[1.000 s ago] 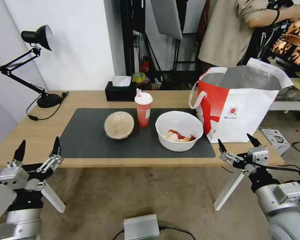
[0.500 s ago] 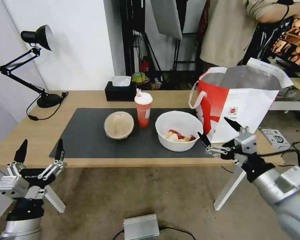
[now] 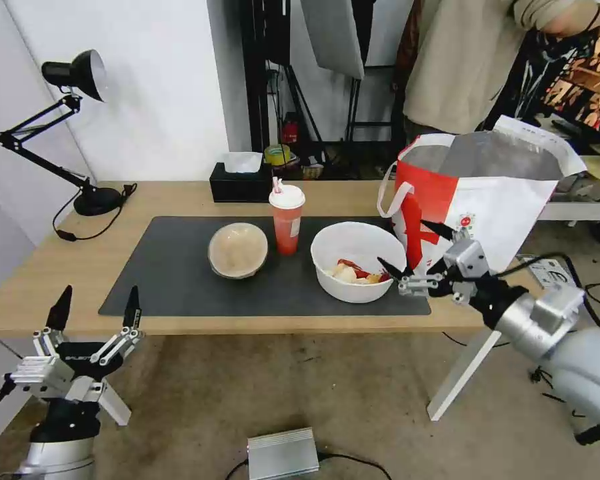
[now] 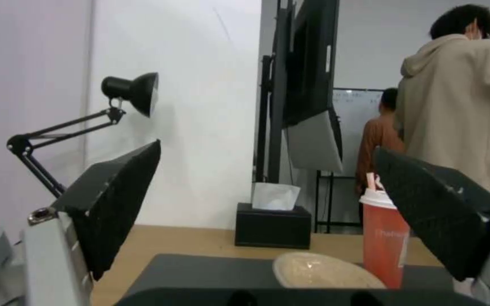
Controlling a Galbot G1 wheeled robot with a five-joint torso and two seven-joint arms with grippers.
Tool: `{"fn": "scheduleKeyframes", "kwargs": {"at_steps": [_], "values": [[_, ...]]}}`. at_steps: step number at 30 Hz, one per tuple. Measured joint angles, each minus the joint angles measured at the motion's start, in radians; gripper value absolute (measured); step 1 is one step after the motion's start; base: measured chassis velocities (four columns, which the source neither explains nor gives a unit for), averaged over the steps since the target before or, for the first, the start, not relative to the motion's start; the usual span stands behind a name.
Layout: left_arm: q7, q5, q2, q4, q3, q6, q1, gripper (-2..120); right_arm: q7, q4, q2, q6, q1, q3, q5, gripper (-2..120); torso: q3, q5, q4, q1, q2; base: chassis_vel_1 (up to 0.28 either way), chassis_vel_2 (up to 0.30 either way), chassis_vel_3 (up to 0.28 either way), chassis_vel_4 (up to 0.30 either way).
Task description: Pick up the trash from the table and place it into the takeout bag.
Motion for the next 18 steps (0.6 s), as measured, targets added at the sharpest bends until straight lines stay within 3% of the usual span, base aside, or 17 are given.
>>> {"fn": "scheduleKeyframes", "kwargs": {"at_steps": [18], "values": [[0.011,0.013,-0.003,0.052,-0.009,0.007,-0.025,100,-0.147,-0.183,0.017,-0.087,0.564,-0.546,0.064,100,0.000,0.0001,-0.0001,0.000,0.000,0.000,0.000,0.000,0.000]]}}
